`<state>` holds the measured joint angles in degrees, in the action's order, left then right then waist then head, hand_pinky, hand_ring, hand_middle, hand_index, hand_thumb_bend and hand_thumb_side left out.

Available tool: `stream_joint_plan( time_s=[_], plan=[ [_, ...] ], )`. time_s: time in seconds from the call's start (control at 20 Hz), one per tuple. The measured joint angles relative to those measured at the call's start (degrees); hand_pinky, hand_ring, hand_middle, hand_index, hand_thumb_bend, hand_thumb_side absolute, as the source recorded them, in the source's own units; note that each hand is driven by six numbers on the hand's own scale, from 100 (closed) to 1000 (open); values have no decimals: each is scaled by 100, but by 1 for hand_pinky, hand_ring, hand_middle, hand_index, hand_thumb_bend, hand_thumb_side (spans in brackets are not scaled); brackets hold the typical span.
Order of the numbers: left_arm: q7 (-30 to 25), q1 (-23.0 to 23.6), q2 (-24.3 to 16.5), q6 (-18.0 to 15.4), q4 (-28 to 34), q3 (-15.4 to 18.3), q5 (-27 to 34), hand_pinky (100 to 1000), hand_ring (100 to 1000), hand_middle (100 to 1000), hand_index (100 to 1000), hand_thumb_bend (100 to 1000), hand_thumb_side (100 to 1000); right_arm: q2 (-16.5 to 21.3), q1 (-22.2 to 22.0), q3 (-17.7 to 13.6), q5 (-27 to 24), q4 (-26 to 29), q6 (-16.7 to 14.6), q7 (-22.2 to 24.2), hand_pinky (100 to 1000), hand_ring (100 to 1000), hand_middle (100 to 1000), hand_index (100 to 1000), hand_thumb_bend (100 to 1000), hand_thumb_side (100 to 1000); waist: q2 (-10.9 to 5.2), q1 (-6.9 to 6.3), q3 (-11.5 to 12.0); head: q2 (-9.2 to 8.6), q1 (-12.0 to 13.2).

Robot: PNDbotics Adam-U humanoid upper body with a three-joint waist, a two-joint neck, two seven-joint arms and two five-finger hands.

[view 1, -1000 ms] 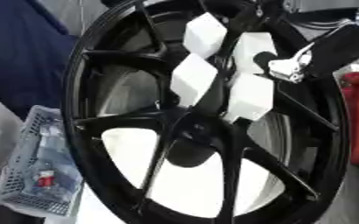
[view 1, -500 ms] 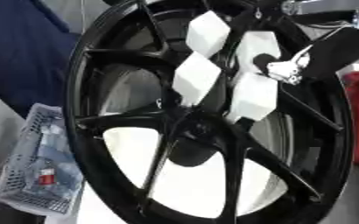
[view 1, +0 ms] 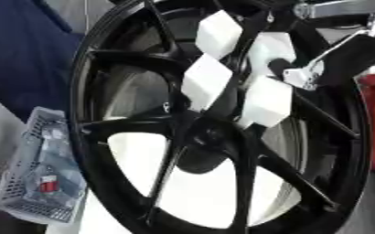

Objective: Pull the pin out of the wheel hub.

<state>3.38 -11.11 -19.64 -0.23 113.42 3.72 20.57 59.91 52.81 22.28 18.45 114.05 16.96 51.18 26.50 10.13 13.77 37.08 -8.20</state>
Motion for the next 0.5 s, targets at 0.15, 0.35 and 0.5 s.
stream_joint_plan(
  time_s=[0.15,0.35,0.5],
  plan=[
    [-1,-1,1,1,0,0,-2,981,530,677,815,203,988,0,-45,-2,11,0,23,4,842,843,833,966,100,451,4,5,-2,-1,-1],
    [-7,-4,1,7,0,-6,-18,981,531,678,815,204,988,0,-45,-2,11,0,58,-5,840,841,832,965,100,448,7,5,-14,-1,-1],
    [-13,-4,1,13,0,-28,-24,982,531,678,815,204,988,-6,-39,-2,11,0,97,-5,835,836,825,957,100,418,7,5,-25,-1,-1]
  ],
)
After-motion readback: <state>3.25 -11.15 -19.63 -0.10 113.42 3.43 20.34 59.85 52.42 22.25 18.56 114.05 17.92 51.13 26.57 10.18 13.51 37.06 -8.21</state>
